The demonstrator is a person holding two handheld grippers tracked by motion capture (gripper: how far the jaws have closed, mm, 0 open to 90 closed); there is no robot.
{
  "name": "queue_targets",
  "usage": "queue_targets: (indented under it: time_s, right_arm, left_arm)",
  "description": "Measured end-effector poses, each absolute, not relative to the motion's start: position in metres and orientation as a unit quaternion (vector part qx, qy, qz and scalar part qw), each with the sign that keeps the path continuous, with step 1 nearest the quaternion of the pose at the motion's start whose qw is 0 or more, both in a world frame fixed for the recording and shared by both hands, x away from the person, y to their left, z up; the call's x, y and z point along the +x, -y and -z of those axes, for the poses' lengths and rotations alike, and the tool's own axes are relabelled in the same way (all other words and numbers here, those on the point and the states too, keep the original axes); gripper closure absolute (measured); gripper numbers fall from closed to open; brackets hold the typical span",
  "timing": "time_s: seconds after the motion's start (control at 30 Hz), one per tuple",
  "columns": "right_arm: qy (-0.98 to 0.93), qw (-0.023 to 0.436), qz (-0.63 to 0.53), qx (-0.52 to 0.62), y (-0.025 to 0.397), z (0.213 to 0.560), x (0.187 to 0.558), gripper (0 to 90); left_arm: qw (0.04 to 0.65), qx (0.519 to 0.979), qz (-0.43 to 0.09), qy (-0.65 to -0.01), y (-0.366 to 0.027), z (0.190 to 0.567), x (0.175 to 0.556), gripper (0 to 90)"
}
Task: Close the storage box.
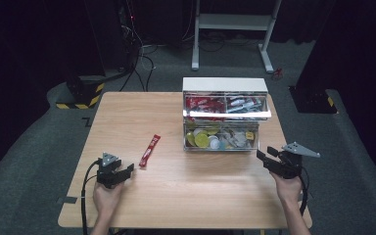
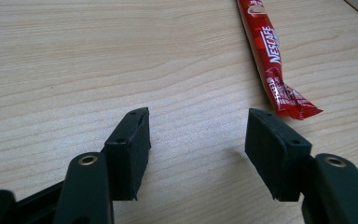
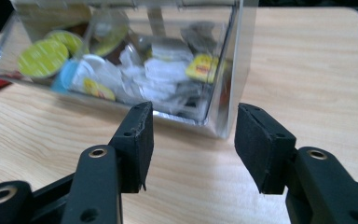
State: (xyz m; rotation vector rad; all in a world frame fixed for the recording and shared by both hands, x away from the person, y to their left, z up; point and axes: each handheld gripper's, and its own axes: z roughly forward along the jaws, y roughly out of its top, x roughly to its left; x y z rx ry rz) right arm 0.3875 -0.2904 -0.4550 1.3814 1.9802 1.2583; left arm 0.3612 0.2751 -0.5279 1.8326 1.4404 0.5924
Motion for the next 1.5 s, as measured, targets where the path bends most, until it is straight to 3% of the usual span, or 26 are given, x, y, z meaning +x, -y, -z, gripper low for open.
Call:
queue_targets:
  time_s: [0.53,1.3,1.5]
  right_arm:
    - [-0.715,0.212,-0.400,0.532,0.287,0.501,0.395,46.0]
    - [-0.731,0.225,-0.354,0.537,0.279,0.521,0.408,45.8]
    - [-0.736,0.213,-0.346,0.542,0.277,0.522,0.409,41.5]
  left_arm:
    - [0.360,0.711,-0.229,-0.559,-0.275,0.528,0.361,40.3]
    - [0.360,0.711,-0.229,-0.559,-0.275,0.528,0.361,40.2]
    - [0.359,0.712,-0.230,-0.558,-0.275,0.528,0.361,39.8]
